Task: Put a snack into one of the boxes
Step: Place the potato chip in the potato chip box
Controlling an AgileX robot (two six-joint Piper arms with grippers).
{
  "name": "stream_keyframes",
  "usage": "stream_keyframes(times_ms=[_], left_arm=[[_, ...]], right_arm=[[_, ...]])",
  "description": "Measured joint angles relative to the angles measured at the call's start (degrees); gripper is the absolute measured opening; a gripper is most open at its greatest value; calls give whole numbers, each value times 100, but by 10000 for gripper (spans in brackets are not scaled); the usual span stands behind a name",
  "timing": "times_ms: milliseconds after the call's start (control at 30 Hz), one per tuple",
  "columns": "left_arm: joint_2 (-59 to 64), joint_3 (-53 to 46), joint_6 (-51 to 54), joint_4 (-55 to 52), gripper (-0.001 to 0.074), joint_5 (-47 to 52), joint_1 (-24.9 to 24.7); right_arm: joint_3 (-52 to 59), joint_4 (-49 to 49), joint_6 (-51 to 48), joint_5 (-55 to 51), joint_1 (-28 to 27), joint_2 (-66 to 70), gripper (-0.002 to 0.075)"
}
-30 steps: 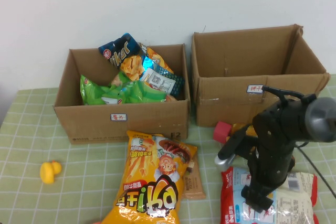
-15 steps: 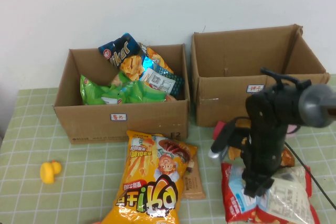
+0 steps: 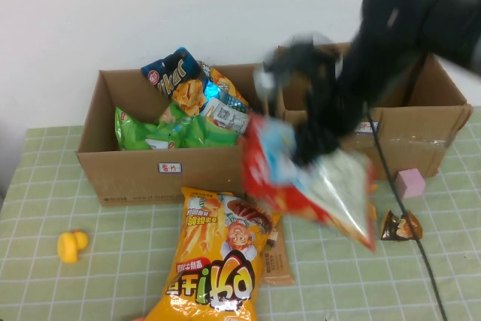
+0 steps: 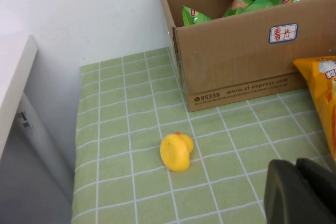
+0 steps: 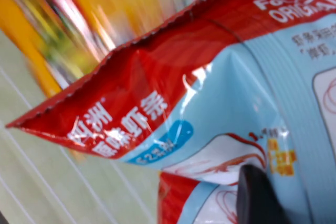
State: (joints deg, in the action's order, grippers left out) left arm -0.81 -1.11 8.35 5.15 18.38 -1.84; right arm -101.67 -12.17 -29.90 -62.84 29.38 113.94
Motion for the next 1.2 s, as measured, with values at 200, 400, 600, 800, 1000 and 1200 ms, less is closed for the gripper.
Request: stream_keyframes(times_ms=[200, 400, 600, 800, 1000, 1200], left_arm=[[0, 0, 0, 0, -2, 0, 0], [0, 0, 0, 0, -2, 0, 0], [0, 0, 0, 0, -2, 0, 0], [0, 0, 0, 0, -2, 0, 0], [0, 0, 0, 0, -2, 0, 0], [0, 0, 0, 0, -2, 2, 0]], right_arm=[[-965, -1580, -1140, 185, 11, -257, 240], [-1062, -2415, -2059, 1381, 12, -214, 237], [-1075, -2990, -2342, 2548, 12, 182, 228], [-1075, -4694, -3397, 3526, 12, 896, 228], [-1075, -6244, -4484, 4468, 12, 1423, 228], [-1075, -6675, -4919, 5198, 12, 1694, 228]])
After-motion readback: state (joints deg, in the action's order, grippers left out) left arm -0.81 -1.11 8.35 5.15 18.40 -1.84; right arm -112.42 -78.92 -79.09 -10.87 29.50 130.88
